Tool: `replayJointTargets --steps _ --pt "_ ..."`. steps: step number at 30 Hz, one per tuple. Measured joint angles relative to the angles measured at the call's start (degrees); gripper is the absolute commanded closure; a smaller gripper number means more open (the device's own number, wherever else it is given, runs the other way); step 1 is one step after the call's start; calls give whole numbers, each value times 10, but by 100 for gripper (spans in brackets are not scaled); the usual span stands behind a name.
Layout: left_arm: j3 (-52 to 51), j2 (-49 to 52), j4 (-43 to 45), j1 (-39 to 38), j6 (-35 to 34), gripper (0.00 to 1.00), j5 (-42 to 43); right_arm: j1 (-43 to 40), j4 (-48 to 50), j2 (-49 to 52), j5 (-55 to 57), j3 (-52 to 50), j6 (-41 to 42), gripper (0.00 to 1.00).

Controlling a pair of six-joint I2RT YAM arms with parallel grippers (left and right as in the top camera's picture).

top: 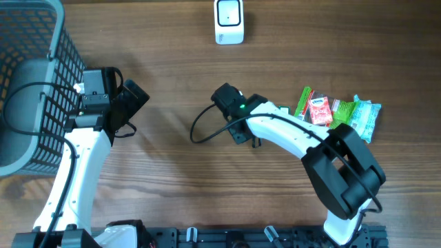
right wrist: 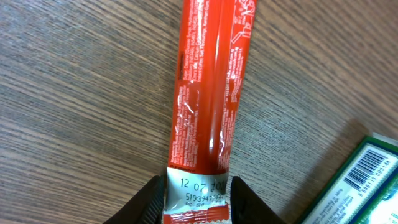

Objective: Scan the item barcode
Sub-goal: 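Lift the red stick packet and turn it in the right gripper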

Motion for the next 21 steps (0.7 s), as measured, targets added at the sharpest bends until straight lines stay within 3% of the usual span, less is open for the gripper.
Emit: replayJointTargets --steps 8,16,21 --pt "0 0 0 0 0 0 0 -95 2 0 -167 0 -51 60" --pt "0 0 0 0 0 0 0 -101 2 0 -221 0 -62 62" --pt "0 0 0 0 0 0 0 -101 15 0 -236 -8 -61 54"
